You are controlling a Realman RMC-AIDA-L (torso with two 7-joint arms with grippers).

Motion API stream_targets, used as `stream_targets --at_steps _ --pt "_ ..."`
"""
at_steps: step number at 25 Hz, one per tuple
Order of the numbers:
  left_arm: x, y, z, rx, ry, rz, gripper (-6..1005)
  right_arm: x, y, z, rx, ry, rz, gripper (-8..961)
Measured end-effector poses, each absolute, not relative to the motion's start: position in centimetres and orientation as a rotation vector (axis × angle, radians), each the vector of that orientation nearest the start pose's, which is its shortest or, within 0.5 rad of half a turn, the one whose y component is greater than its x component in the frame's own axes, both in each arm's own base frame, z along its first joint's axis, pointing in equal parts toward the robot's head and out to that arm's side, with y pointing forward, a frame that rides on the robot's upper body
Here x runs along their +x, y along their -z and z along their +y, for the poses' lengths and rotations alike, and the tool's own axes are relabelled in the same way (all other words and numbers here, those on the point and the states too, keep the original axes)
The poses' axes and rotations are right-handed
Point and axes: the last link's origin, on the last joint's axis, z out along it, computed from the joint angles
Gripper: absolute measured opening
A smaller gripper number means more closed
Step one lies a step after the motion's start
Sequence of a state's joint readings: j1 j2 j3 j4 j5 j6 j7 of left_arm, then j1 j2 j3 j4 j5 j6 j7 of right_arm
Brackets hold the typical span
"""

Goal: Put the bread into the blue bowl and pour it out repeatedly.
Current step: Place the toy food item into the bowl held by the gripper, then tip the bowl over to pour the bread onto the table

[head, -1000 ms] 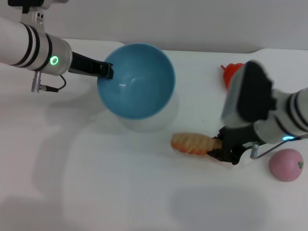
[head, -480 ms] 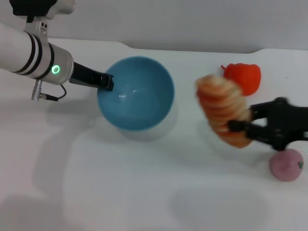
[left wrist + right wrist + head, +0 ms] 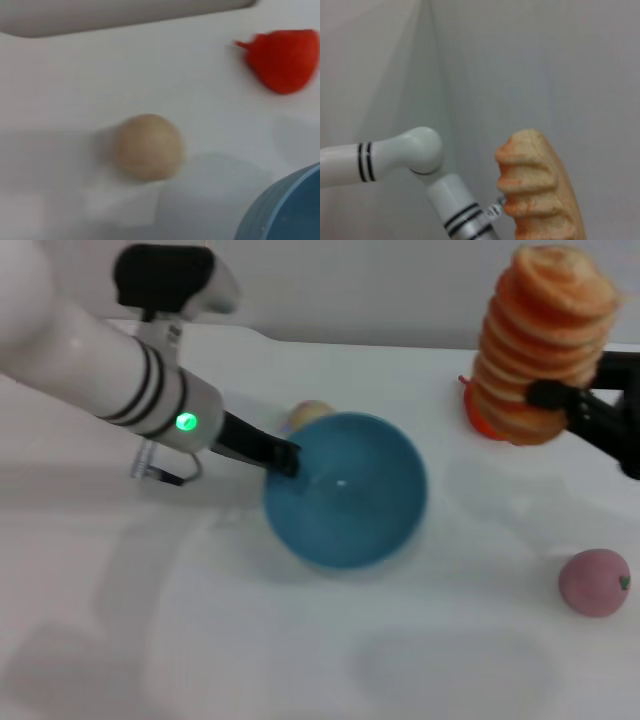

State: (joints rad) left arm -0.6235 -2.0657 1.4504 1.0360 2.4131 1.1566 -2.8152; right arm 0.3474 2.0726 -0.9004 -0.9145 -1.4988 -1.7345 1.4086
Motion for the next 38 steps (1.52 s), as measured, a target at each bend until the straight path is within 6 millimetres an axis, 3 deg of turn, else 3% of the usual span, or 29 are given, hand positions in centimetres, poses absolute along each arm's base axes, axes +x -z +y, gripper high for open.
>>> stream_targets --at_steps 4,11,20,23,31,38 --pt "-18.3 6.4 37.4 -2.459 -0.119 -1.347 26 21.6 -2.3 31.8 -2.675 -1.095 0.327 166" --pt "-17.6 6.9 37.5 -2.482 -0.109 -1.35 25 22.9 1.3 32.9 -2.697 -0.884 0.434 194" --pt "-16.5 7.0 38.0 -2.501 -0.058 -1.331 26 22.8 3.2 32.9 -2.785 -0.759 0.453 265" --pt "-16.3 7.0 38.0 -2.504 -0.055 -1.328 26 22.7 3.2 33.1 -2.794 -0.731 0.502 289" --pt "-16.6 6.8 38.3 -2.485 -0.042 -1.321 27 23.9 2.1 33.2 -2.747 -0.64 0.596 509" --pt "-17.1 6.7 38.9 -2.445 -0.014 -1.307 26 24.9 -1.1 32.9 -2.593 -0.747 0.621 507"
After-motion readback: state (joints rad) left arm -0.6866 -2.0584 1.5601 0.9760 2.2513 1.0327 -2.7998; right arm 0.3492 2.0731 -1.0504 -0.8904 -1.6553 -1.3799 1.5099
